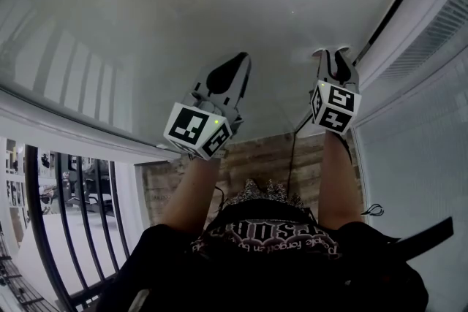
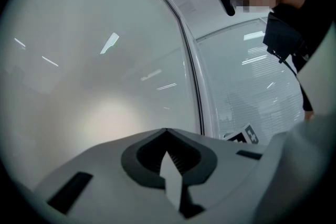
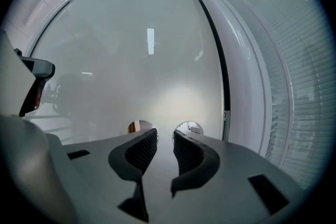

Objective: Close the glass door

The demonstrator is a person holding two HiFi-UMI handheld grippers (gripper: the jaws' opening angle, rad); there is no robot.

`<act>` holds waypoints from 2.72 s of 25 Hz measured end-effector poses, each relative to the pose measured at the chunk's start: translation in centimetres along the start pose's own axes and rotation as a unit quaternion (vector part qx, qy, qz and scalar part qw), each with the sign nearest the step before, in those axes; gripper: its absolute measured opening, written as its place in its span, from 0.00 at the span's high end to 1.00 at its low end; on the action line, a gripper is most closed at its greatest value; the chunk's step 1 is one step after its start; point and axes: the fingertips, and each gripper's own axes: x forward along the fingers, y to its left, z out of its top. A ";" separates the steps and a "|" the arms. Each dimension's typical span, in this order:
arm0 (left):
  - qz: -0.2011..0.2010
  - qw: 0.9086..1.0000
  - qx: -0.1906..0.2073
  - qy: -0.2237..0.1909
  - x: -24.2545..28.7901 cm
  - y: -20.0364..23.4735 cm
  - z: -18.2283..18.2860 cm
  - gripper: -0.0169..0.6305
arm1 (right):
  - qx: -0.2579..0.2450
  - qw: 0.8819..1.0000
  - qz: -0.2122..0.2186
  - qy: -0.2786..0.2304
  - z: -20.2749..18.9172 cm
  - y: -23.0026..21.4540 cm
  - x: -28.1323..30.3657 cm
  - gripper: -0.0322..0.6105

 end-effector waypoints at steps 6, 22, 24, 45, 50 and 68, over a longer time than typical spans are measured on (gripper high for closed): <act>-0.005 1.000 0.000 -0.001 -0.2 -1.3 0.3 0.97 | 0.001 1.000 0.000 -0.002 0.0 0.0 -1.3 0.79; -0.005 1.000 0.002 -0.005 -1.5 -3.0 1.0 0.97 | -0.023 0.999 0.024 -0.027 0.1 1.9 -5.5 0.94; -0.004 1.000 0.001 -0.008 -1.7 -3.2 1.1 0.97 | -0.027 0.998 0.031 -0.041 0.7 1.8 -6.5 0.94; 0.006 1.000 0.005 -0.017 -2.7 -5.7 1.4 0.97 | 0.002 0.998 0.050 -0.040 1.0 0.2 -8.5 0.95; 0.017 1.000 0.006 -0.021 -3.0 -5.4 2.3 0.97 | -0.003 0.998 0.054 -0.038 1.2 0.2 -8.6 0.95; 0.018 1.000 0.009 -0.013 -1.1 -7.1 2.6 0.97 | 0.006 0.998 0.050 -0.027 0.2 -2.7 -8.2 0.95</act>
